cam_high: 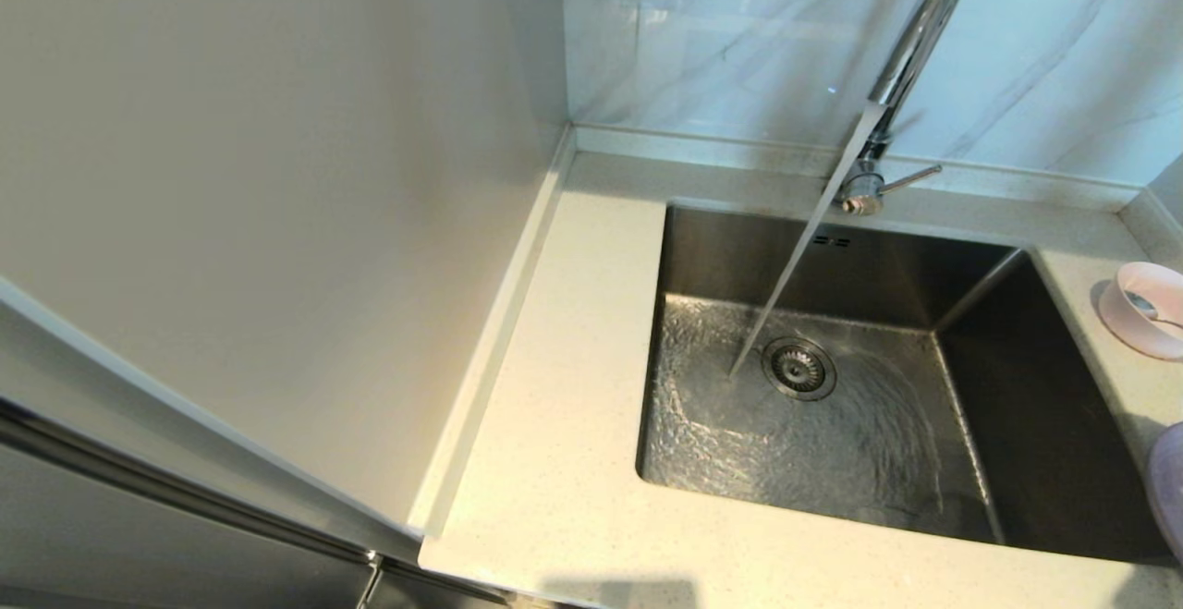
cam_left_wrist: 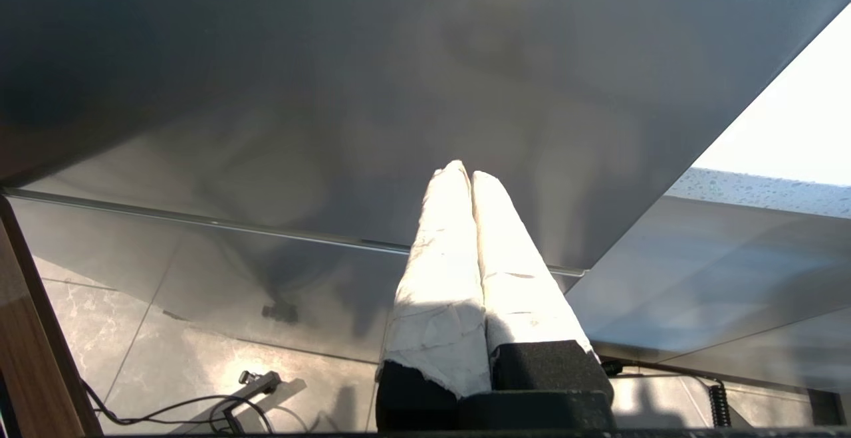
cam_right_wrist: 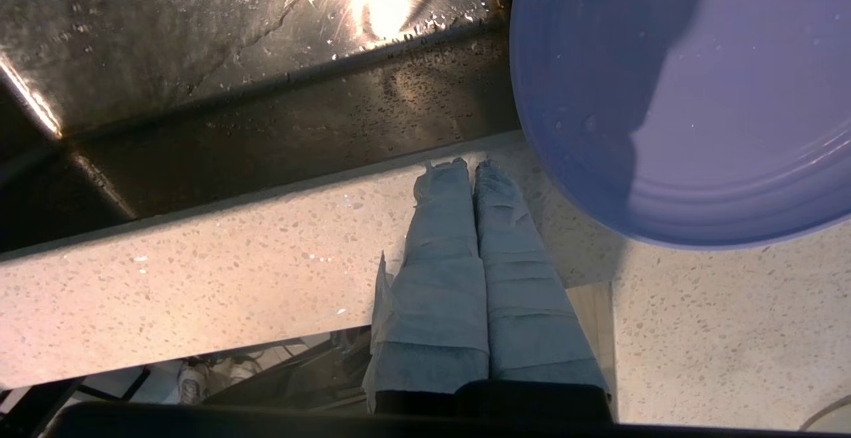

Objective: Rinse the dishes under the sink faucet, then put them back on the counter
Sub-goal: Pick up the plate

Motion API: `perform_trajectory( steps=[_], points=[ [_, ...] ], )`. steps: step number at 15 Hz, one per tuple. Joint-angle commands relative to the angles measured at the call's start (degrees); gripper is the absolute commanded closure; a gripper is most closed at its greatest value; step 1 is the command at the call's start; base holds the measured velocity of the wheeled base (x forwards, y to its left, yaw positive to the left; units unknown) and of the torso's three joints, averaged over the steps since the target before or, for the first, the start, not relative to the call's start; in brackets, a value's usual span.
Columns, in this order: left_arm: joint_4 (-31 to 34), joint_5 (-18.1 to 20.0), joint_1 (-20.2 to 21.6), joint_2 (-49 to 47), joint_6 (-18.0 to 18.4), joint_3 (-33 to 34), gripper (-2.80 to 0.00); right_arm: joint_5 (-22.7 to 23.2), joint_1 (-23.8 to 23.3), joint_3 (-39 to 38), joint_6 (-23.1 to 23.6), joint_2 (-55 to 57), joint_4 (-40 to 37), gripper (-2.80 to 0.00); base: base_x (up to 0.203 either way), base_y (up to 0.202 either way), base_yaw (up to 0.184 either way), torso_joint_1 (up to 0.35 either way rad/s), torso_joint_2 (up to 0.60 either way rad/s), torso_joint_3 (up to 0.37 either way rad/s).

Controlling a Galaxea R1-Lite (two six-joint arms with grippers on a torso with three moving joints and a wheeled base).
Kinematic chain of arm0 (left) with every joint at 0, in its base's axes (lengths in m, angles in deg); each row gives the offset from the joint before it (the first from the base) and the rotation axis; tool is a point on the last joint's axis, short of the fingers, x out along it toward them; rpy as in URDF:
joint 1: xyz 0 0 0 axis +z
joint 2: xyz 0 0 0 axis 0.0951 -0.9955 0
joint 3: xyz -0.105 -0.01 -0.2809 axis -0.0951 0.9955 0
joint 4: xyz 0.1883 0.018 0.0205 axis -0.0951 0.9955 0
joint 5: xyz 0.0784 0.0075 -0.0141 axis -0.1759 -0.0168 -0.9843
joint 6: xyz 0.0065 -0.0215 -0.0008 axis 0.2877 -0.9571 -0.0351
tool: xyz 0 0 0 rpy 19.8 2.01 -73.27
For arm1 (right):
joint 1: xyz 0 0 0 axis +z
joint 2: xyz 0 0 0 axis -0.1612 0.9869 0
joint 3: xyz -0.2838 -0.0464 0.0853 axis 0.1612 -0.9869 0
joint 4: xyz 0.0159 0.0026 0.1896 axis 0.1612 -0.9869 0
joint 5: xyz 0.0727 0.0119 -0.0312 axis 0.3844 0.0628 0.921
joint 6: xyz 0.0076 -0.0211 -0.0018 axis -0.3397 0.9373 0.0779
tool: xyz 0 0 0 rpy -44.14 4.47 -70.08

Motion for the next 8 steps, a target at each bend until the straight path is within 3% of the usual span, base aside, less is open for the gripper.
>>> perform_trajectory(
  steps=[1,5,6,8],
  points=[
    [0.00,-0.03,0.00,0.00,0.00,0.00,0.00,0.04,0.04,-0.06,0.11,0.67,0.41,0.00,0.000,0.000,0.000,0.000,0.00,0.000],
    [0.00,-0.03,0.00,0.00,0.00,0.00,0.00,-0.40,0.00,-0.38,0.51,0.78,0.50,0.00,0.000,0.000,0.000,0.000,0.00,0.000],
    [0.00,-0.01,0.00,0.00,0.00,0.00,0.00,-0.48,0.01,-0.41,0.55,0.87,0.50,-2.80,0.000,0.000,0.000,0.000,0.00,0.000],
    [0.00,0.04,0.00,0.00,0.00,0.00,0.00,-0.48,-0.05,-0.30,0.47,1.30,1.87,-2.80,0.000,0.000,0.000,0.000,0.00,0.000]
  ],
)
